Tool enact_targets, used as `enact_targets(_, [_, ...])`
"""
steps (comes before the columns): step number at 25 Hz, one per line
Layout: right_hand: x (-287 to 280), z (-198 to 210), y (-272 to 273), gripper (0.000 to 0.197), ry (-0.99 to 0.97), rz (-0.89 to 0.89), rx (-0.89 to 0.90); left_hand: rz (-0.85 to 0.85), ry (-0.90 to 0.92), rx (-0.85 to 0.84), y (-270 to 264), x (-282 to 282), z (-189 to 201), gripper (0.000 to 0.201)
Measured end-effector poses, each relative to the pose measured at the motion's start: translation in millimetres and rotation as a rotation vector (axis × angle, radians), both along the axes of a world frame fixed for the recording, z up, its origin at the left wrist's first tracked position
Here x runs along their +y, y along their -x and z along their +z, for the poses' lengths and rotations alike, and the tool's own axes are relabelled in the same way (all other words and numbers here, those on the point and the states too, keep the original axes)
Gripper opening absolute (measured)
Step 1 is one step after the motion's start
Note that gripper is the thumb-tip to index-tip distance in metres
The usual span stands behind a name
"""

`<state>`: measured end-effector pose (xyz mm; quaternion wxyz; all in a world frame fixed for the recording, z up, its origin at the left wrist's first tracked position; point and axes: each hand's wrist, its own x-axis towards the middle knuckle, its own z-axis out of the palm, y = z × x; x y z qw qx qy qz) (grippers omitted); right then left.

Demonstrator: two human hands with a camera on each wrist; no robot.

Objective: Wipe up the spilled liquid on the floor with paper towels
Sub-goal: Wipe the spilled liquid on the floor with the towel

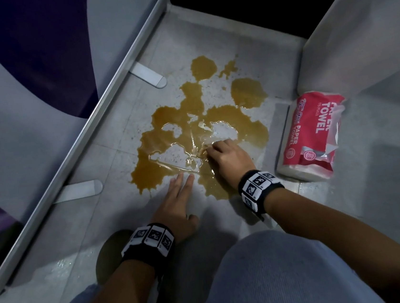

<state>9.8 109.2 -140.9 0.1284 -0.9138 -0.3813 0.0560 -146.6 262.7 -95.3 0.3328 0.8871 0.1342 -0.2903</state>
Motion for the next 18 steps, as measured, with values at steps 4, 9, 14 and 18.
enact_targets(4, [-14.9, -4.2, 19.5, 0.039, -0.033, 0.089, -0.061, 0.003, -0.002, 0.011, 0.4, 1.3, -3.0, 0.101])
enact_targets(9, [-31.8, -8.5, 35.0, 0.044, -0.07, 0.115, -0.098, 0.013, 0.005, 0.022, 0.6, 2.6, -5.4, 0.102])
enact_targets(14, [-35.4, -2.8, 57.3, 0.045, -0.045, 0.069, -0.035, 0.007, 0.004, 0.029, 0.2, 2.3, -5.6, 0.102])
enact_targets(18, [-33.7, 6.3, 63.4, 0.027, -0.225, -0.065, 0.15, 0.007, 0.009, 0.035, -1.3, 2.4, -3.4, 0.102])
